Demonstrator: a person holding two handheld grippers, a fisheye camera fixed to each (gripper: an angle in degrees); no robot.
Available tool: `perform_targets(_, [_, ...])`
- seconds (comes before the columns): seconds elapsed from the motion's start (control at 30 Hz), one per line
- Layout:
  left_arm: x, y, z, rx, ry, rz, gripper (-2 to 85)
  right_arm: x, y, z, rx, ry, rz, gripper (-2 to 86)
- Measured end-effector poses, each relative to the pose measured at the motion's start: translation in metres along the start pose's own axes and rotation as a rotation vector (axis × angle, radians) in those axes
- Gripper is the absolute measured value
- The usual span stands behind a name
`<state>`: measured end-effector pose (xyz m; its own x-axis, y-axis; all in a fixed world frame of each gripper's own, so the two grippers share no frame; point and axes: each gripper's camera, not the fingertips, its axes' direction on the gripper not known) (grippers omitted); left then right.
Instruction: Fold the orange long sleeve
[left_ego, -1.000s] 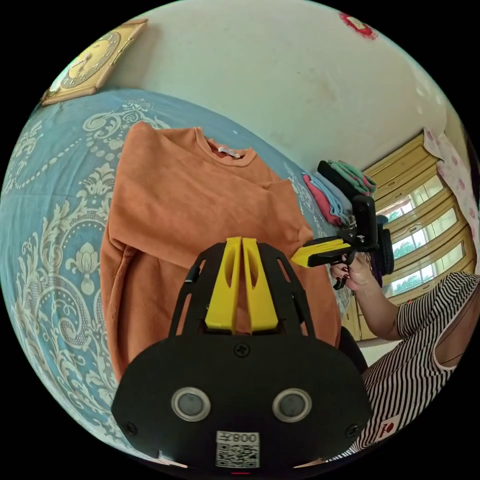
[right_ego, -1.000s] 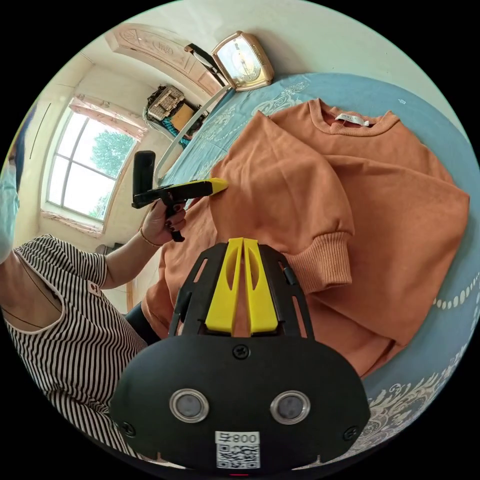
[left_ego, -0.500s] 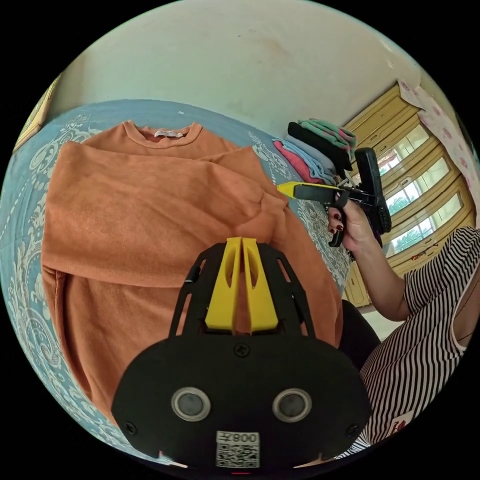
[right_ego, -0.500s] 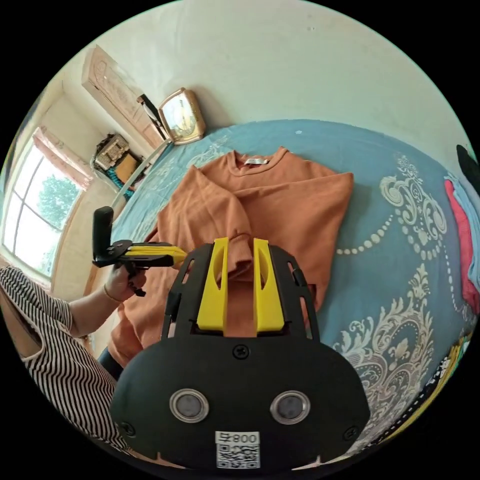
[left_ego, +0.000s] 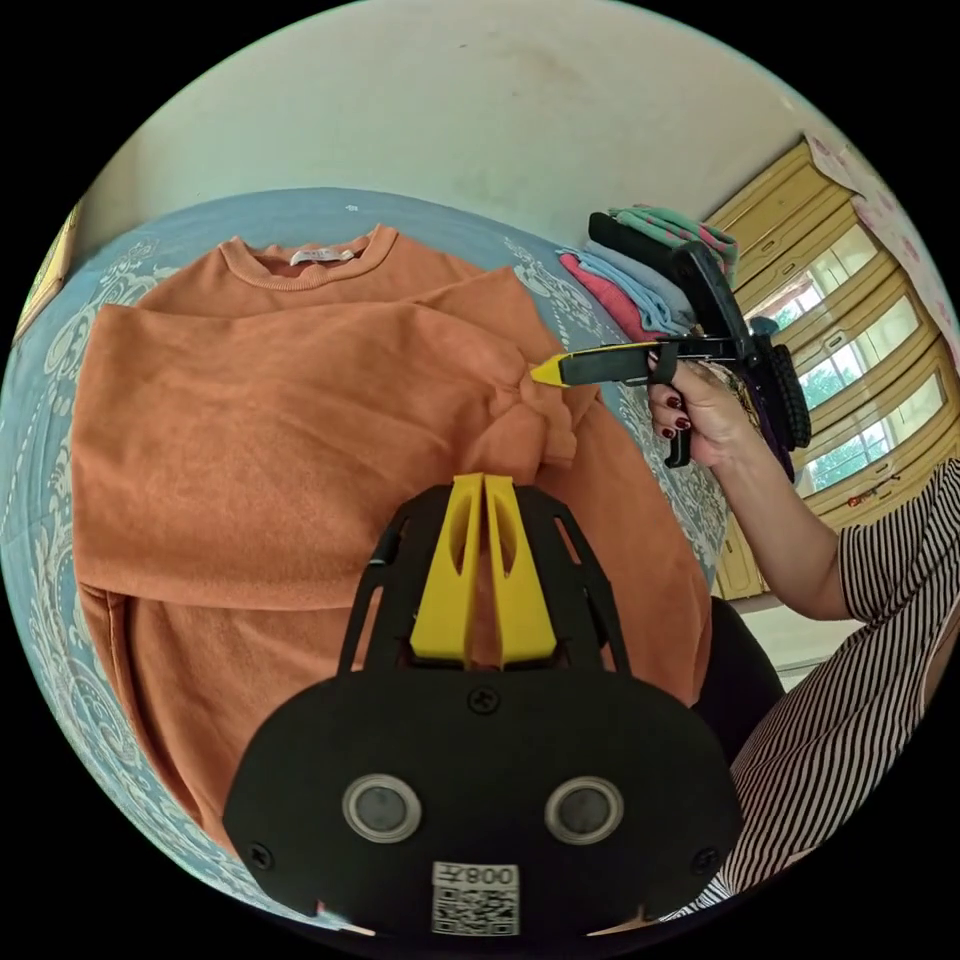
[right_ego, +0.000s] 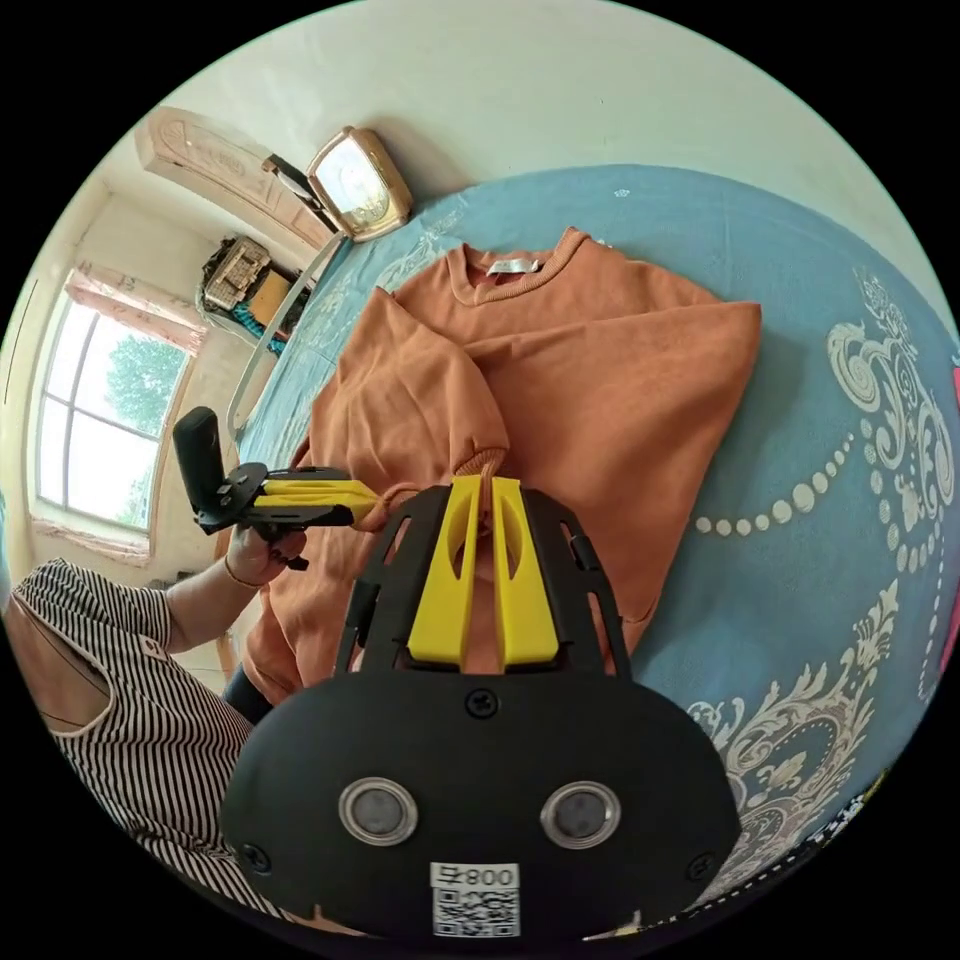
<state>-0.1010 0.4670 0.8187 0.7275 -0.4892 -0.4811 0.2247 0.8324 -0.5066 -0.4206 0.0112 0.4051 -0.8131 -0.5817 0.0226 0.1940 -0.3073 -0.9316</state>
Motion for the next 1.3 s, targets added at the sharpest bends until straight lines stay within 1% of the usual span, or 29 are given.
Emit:
perform_targets(0.03, [0.001,0.003,0.002,0.005,0.013,-0.006,0.2,0.008,0.005,0.004,-0.009,-0.012,0.031,1.5])
perform_targets(0.1, [0.004,0.008,-0.002,0.028,0.016,0.002,0.2,0.008,0.017,-0.012,0.053,-0.031,0.062,1.2])
perform_targets(0.17, [0.01,0.015,-0.004,0.036,-0.003,0.015,0.2,-0.009,0.037,-0.048,0.182,0.044,0.077,0.6])
perform_targets(0.23, [0.012,0.019,0.004,0.011,-0.016,0.008,0.2,-0.03,0.049,-0.067,0.249,0.094,0.05,0.4])
perform_targets(0.3, [0.012,0.024,0.009,0.002,-0.026,0.006,0.2,-0.049,0.057,-0.073,0.271,0.112,0.003,0.3])
perform_targets(0.33, [0.012,0.028,0.011,0.004,-0.027,0.006,0.2,-0.056,0.059,-0.067,0.25,0.084,-0.028,0.2])
perform_targets(0.4, [0.011,0.034,0.013,0.0,-0.022,-0.003,0.2,-0.058,0.056,-0.042,0.118,-0.003,-0.068,0.2])
perform_targets(0.43, [0.011,0.038,0.014,-0.008,-0.023,-0.006,0.2,-0.053,0.055,-0.018,-0.006,0.003,-0.063,0.2])
perform_targets(0.47, [0.011,0.043,0.014,-0.006,-0.025,-0.011,0.2,-0.049,0.059,-0.005,-0.047,0.031,-0.062,0.2])
perform_targets(0.53, [0.011,0.051,0.012,0.004,-0.012,-0.022,0.2,-0.042,0.065,-0.016,-0.008,-0.016,-0.029,0.1])
perform_targets(0.7, [0.01,0.09,-0.022,0.108,0.028,-0.073,0.3,-0.039,0.083,-0.055,0.014,-0.02,0.009,0.1])
perform_targets(0.8, [0.003,0.134,-0.048,0.148,0.06,-0.151,0.3,-0.032,0.118,-0.091,0.052,-0.05,0.06,0.2])
perform_targets(0.83, [-0.003,0.156,-0.058,0.153,0.083,-0.213,0.4,-0.028,0.138,-0.103,0.053,-0.068,0.088,0.2])
perform_targets(0.93, [-0.01,0.214,-0.08,0.172,0.16,-0.33,0.4,-0.022,0.195,-0.129,0.041,-0.112,0.169,0.3])
perform_targets(1.0, [-0.011,0.247,-0.088,0.164,0.181,-0.394,0.5,-0.022,0.231,-0.139,0.025,-0.137,0.223,0.3])
perform_targets(1.1, [-0.005,0.294,-0.096,0.132,0.151,-0.452,0.7,-0.029,0.281,-0.146,-0.025,-0.219,0.289,0.3])
perform_targets(1.2, [0.004,0.333,-0.101,0.081,0.089,-0.479,1.4,-0.049,0.316,-0.151,-0.089,-0.209,0.302,0.3])
perform_targets(1.3, [0.001,0.379,-0.115,0.115,0.058,-0.559,3.3,-0.067,0.345,-0.162,-0.13,-0.171,0.316,0.5])
